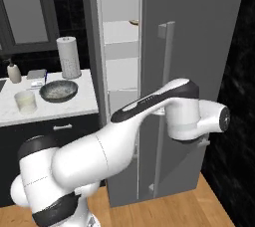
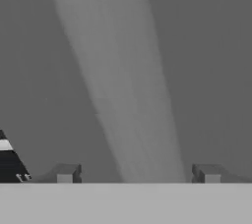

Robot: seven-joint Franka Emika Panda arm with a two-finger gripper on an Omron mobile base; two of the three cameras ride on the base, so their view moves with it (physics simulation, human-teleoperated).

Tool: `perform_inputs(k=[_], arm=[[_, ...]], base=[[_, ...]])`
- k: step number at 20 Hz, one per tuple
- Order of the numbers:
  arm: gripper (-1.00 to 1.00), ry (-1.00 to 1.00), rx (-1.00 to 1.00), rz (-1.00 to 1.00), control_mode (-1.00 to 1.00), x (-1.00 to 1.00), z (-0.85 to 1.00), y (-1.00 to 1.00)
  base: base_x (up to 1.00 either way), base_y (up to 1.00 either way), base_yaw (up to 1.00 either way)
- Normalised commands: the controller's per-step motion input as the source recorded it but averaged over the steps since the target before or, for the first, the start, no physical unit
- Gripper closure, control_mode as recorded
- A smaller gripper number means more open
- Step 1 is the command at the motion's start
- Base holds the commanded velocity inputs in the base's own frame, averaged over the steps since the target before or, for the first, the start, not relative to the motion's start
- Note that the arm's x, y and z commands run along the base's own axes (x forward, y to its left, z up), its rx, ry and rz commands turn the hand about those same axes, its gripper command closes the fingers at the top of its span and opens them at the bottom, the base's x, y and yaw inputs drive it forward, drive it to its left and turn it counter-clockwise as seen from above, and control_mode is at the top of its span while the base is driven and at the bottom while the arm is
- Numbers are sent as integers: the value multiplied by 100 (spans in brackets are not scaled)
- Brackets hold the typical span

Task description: Grab a lemon wedge from the fridge and one ice cube from the ice bowl, and put them in the glass of lemonade.

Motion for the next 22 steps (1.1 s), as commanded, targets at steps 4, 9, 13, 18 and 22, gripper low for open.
perform_inputs(k=[4, 9, 13, 18, 22], arm=[[-100, -25, -1, -1, -100, -100, 77, 21], [-100, -5, -11, -1, -100, -100, 88, 42], [-100, 0, -11, -14, -100, -90, 86, 30], [-100, 2, -2, -13, -100, -96, 74, -5], [-100, 9, -4, 1, -100, -97, 100, 38]], base=[[0, 0, 0], [0, 0, 0], [0, 0, 0], [0, 0, 0], [0, 0, 0]])
